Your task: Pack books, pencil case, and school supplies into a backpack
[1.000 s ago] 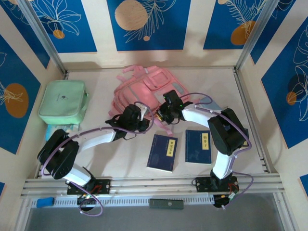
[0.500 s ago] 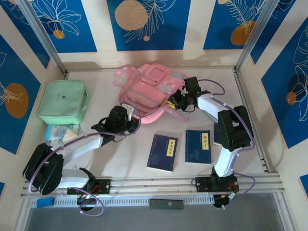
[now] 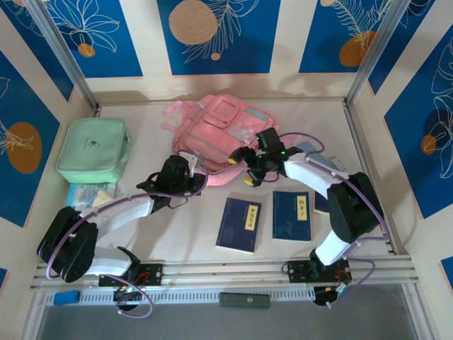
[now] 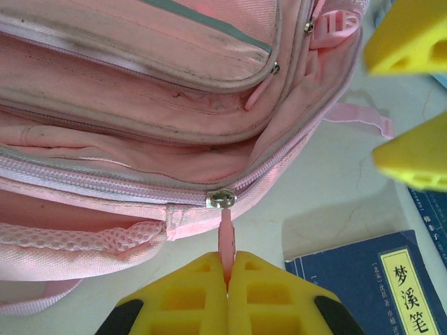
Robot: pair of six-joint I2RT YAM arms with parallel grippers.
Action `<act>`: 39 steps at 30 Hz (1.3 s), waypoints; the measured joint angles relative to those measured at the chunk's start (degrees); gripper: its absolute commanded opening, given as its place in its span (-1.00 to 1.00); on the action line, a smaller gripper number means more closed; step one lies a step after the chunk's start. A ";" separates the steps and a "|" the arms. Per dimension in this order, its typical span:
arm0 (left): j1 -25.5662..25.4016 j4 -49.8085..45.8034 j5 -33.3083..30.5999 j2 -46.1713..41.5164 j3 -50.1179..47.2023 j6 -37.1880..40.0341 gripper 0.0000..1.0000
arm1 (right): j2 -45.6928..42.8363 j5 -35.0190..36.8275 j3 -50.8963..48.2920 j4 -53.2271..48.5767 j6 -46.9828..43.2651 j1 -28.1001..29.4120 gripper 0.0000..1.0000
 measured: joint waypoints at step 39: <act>4.28 -11.37 -2.89 -4.50 0.94 -2.10 -1.00 | 8.33 -7.65 18.40 -13.38 -24.48 -10.27 0.58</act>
